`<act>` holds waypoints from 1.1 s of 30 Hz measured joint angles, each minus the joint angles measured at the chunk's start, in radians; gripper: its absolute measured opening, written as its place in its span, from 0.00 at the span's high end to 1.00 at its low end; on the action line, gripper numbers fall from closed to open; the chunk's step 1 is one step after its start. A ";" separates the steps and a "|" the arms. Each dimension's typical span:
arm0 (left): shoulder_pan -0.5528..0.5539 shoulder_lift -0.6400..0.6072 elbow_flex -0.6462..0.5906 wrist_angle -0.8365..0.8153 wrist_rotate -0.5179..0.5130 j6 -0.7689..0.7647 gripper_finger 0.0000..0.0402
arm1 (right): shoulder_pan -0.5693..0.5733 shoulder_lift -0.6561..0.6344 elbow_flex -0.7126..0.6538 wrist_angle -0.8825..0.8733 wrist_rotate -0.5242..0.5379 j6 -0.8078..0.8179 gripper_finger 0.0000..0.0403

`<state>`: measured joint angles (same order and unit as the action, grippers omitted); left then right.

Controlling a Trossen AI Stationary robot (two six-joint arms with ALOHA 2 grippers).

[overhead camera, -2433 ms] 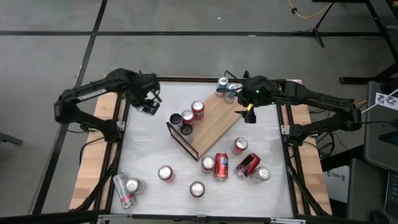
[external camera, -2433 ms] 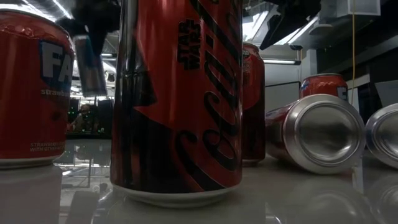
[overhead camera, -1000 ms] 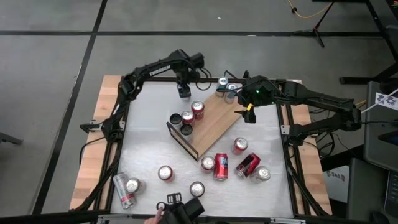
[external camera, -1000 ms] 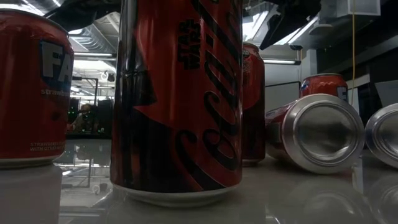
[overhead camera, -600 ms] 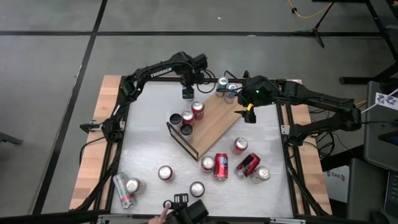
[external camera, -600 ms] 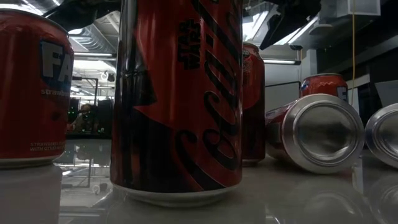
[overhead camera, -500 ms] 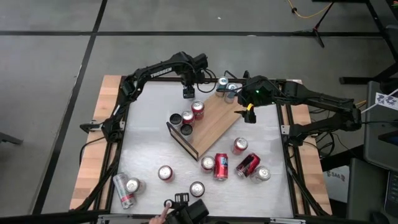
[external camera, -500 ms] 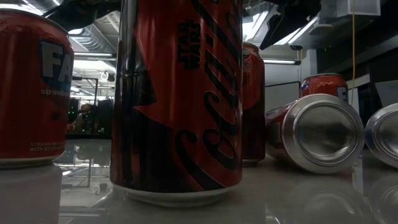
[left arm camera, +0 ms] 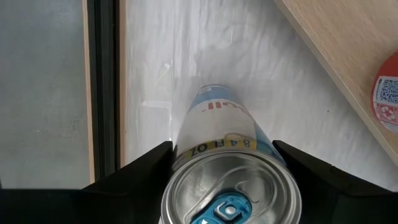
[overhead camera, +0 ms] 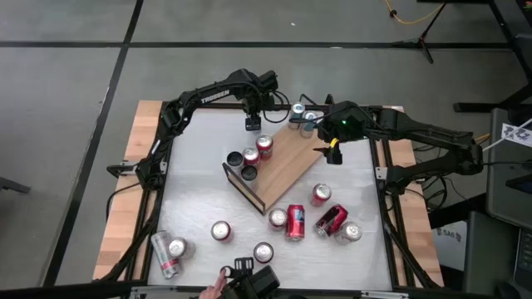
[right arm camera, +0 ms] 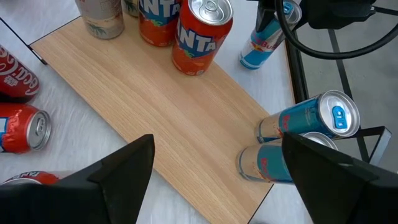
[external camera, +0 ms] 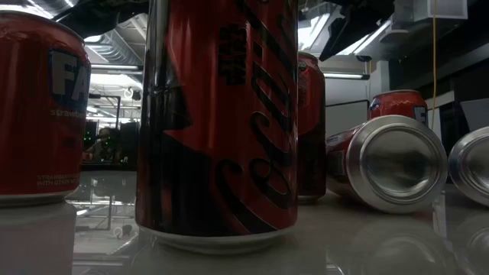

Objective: Place canned beverage on shelf
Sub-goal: Put the blue soda can on the shelf aligned with the other blue soda cans

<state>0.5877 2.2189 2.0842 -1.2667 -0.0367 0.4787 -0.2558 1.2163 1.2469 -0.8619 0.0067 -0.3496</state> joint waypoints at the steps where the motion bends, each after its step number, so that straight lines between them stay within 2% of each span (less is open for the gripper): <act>1: 0.000 0.000 0.000 0.000 0.000 0.000 0.37 | 0.000 0.000 0.000 0.000 0.000 0.000 0.15; 8: 0.000 0.000 0.000 0.000 0.001 -0.005 0.35 | 0.000 0.000 0.000 0.000 0.000 0.000 0.15; 15: 0.000 0.000 0.000 0.005 -0.006 -0.005 0.20 | 0.000 0.000 0.000 0.000 0.000 0.000 0.15; 19: 0.000 -0.002 0.000 0.001 -0.010 -0.006 0.15 | 0.000 0.000 0.000 0.000 0.000 0.000 0.15; 27: -0.009 -0.033 0.000 -0.014 -0.021 -0.005 0.14 | 0.000 0.000 0.000 0.010 0.000 0.000 0.15; 33: -0.018 -0.065 0.000 -0.028 -0.015 -0.005 0.14 | 0.000 0.000 0.000 0.107 0.000 -0.007 0.15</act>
<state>0.5698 2.1542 2.0842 -1.2944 -0.0517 0.4734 -0.2558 1.2163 1.2469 -0.7551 0.0071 -0.3567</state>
